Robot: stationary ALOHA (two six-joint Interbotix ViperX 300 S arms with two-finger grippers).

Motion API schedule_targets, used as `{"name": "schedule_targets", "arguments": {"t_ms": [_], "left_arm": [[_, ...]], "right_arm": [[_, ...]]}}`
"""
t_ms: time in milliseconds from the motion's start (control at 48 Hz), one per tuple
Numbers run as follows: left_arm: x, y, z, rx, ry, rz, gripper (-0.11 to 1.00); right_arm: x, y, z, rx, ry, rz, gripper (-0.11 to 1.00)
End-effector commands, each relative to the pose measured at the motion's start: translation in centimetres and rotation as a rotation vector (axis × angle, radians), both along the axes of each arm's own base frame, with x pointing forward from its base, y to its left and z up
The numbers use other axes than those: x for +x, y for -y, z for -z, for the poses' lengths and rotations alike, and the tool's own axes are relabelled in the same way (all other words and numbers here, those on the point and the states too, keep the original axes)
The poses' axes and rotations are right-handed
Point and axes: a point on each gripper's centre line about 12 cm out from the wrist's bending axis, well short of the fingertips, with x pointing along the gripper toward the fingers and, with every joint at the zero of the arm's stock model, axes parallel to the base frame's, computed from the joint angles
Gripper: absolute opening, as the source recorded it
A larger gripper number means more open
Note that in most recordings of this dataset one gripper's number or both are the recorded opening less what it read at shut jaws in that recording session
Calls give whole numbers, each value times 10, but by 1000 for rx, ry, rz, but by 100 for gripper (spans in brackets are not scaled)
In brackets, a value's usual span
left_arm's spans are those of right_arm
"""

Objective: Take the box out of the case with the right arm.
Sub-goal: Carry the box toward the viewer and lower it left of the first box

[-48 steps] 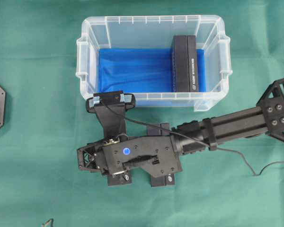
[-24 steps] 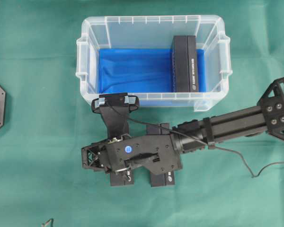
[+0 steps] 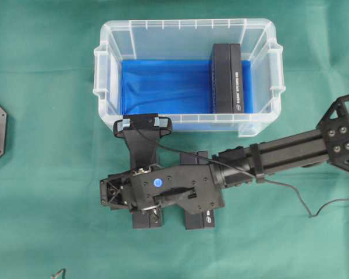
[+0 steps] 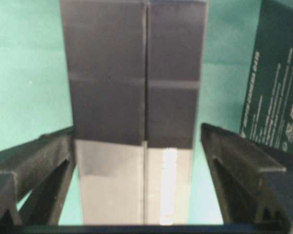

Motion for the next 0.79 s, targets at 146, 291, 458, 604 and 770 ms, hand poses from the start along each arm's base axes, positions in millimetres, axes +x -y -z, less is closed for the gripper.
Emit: {"name": "schedule_targets", "arguments": {"t_ms": [146,291,458,604,770], "left_arm": [[2,-1,-5,2,18,-2,0],[2,-1,-5,1,17,-5,0],[2,-1,-5,1,17,-5,0],[2,-1,-5,1,19,-5,0],[2,-1,-5,1,19,-5,0]], "right_arm": [[-10,5,-68,15,95,10,90],[-17,9,-101,-2,129,13,90],[-27,17,-136,-44,147,18,90],[-30,19,-144,-49,141,16,90],[-30,18,-144,-50,139,-12,90]]}}
